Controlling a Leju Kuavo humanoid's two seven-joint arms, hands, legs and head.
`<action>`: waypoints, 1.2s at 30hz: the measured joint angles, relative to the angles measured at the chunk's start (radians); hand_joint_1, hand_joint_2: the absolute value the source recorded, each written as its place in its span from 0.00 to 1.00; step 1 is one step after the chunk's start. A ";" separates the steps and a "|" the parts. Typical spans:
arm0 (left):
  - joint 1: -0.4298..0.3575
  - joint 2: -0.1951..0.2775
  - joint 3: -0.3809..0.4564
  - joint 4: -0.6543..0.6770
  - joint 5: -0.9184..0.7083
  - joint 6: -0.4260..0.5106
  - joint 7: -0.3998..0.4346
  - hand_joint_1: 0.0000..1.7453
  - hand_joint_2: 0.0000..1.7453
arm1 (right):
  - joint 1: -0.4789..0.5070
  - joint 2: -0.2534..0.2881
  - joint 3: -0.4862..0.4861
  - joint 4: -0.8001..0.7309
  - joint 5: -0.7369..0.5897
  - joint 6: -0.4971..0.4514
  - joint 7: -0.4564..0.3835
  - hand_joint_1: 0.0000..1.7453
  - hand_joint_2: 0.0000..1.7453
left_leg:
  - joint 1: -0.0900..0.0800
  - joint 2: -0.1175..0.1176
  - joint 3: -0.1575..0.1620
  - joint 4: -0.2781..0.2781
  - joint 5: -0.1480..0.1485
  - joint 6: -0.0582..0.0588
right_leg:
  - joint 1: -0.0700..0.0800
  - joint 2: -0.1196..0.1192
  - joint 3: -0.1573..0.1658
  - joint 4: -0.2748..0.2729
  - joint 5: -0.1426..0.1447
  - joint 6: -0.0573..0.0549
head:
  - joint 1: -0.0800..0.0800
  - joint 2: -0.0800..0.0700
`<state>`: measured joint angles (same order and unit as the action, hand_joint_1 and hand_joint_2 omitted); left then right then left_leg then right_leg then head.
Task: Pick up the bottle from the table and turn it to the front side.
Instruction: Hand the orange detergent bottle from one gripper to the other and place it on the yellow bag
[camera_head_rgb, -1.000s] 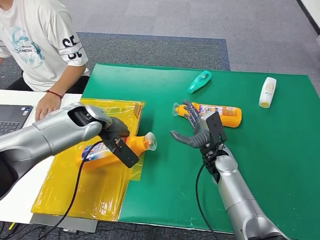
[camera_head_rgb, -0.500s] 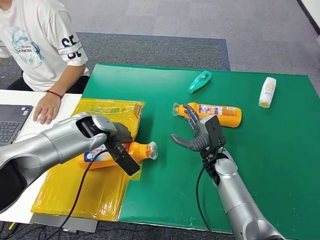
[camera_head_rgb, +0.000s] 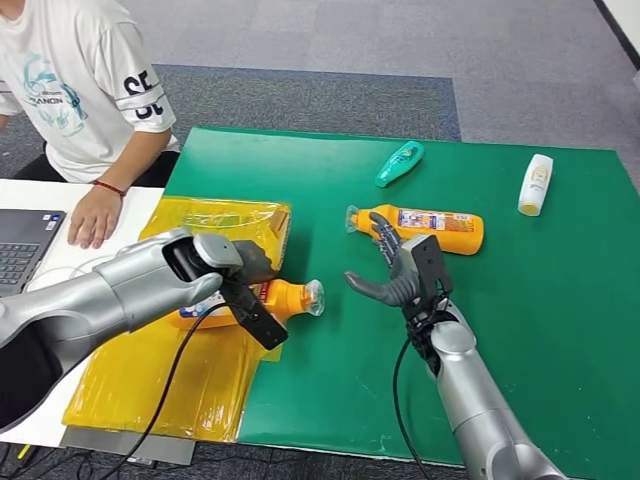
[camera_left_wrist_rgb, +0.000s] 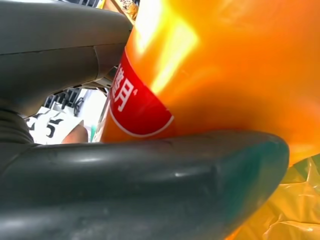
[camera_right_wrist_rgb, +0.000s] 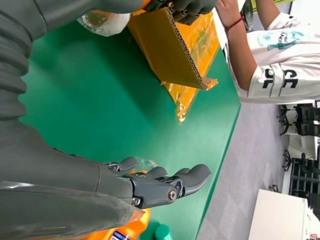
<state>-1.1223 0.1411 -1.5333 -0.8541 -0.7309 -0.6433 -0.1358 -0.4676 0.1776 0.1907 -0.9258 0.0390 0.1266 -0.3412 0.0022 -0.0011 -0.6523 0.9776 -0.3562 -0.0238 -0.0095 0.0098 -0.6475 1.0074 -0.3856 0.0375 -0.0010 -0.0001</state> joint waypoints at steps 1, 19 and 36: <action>0.001 -0.001 0.000 0.000 -0.003 0.003 0.001 1.00 0.00 | 0.000 0.000 0.000 0.000 0.000 0.000 0.000 0.00 1.00 | 0.000 0.000 0.000 0.000 0.000 0.000 | 0.000 0.000 0.000 0.000 0.000 0.000 | 0.000 0.000; 0.020 -0.016 0.001 0.002 -0.008 0.036 0.006 0.00 0.00 | 0.004 -0.002 -0.006 -0.002 0.014 -0.004 0.007 0.00 1.00 | 0.000 0.000 0.000 0.000 0.000 0.000 | 0.000 0.000 0.001 0.000 0.000 0.000 | 0.000 0.000; 0.068 -0.028 0.157 -0.005 0.217 0.244 -0.016 0.00 0.00 | 0.014 -0.010 -0.007 -0.001 0.000 -0.012 -0.001 0.00 1.00 | 0.000 -0.001 0.000 0.000 0.001 0.001 | 0.000 -0.002 0.002 0.000 0.000 0.000 | 0.000 0.000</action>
<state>-1.0545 0.1130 -1.3765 -0.8593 -0.5135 -0.3989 -0.1518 -0.4540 0.1678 0.1836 -0.9265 0.0392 0.1144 -0.3426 0.0019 -0.0016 -0.6522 0.9777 -0.3555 -0.0227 -0.0098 0.0082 -0.6458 1.0073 -0.3854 0.0376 -0.0009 -0.0001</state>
